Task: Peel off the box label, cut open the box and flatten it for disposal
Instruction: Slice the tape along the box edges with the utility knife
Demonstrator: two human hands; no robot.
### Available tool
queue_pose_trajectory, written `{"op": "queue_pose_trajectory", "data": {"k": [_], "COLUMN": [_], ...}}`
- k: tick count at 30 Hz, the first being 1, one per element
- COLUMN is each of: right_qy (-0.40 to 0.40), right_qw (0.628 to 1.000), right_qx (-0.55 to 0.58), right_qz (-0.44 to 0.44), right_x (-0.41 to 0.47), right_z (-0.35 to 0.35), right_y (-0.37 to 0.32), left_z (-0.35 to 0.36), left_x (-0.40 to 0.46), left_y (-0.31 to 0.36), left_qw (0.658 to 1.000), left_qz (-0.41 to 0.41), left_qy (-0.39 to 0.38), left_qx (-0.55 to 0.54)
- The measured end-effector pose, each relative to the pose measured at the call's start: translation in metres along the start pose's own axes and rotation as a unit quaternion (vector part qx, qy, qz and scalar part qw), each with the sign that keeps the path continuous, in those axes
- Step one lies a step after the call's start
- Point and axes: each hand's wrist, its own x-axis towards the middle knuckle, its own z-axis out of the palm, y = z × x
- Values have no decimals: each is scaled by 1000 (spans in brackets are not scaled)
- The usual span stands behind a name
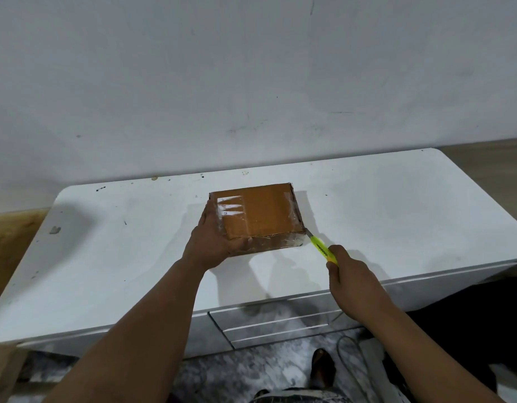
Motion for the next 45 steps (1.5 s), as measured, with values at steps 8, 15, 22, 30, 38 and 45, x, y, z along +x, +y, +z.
{"op": "queue_pose_trajectory", "data": {"k": [8, 15, 22, 30, 38, 45], "right_qy": [-33, -52, -83, -98, 69, 63], "right_qw": [999, 998, 996, 994, 997, 996], "right_qx": [-13, -34, -18, -25, 24, 70], "right_qz": [12, 32, 36, 32, -12, 6], "right_x": [10, 10, 4, 11, 5, 49], "right_z": [6, 15, 36, 33, 2, -17], "right_y": [-12, -7, 12, 18, 38, 33], "left_z": [-2, -1, -1, -5, -7, -26], "left_x": [1, 0, 3, 3, -3, 3], "left_y": [0, 3, -5, -1, 12, 11], "left_qw": [1000, 1000, 1000, 999, 992, 998], "left_qz": [-3, 6, -8, -10, -38, -42], "left_qy": [-2, -1, -4, -12, 4, -37], "left_qx": [20, 17, 20, 27, 119, 11]}}
